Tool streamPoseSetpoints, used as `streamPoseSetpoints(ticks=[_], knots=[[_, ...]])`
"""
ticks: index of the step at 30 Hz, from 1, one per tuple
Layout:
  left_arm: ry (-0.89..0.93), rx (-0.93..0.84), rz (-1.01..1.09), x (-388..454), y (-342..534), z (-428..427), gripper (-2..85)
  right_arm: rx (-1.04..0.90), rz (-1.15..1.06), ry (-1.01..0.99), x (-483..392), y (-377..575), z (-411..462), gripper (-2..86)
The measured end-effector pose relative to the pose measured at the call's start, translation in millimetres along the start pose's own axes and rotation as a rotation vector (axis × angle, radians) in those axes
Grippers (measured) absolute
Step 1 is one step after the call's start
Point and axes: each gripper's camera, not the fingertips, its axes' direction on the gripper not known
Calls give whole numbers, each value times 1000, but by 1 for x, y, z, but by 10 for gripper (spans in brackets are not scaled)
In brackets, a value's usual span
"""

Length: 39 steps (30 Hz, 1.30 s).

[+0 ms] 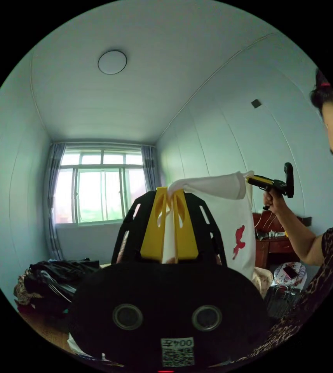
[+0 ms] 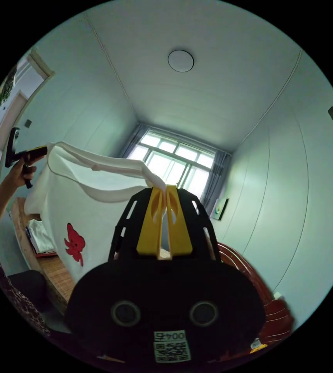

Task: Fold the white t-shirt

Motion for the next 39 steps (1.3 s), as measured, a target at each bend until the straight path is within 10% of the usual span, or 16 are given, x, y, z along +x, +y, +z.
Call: streamPoseSetpoints(ticks=[17, 30, 39], knots=[[-76, -404, -60, -54, 210, 219, 16, -347, -86, -24, -79, 149, 343, -7], [-220, -1010, -155, -153, 718, 522, 59, -924, -26, -88, -222, 525, 775, 68], [-295, -1132, -457, -174, 952, 502, 127, -1042, 43, -47, -241, 681, 831, 105]])
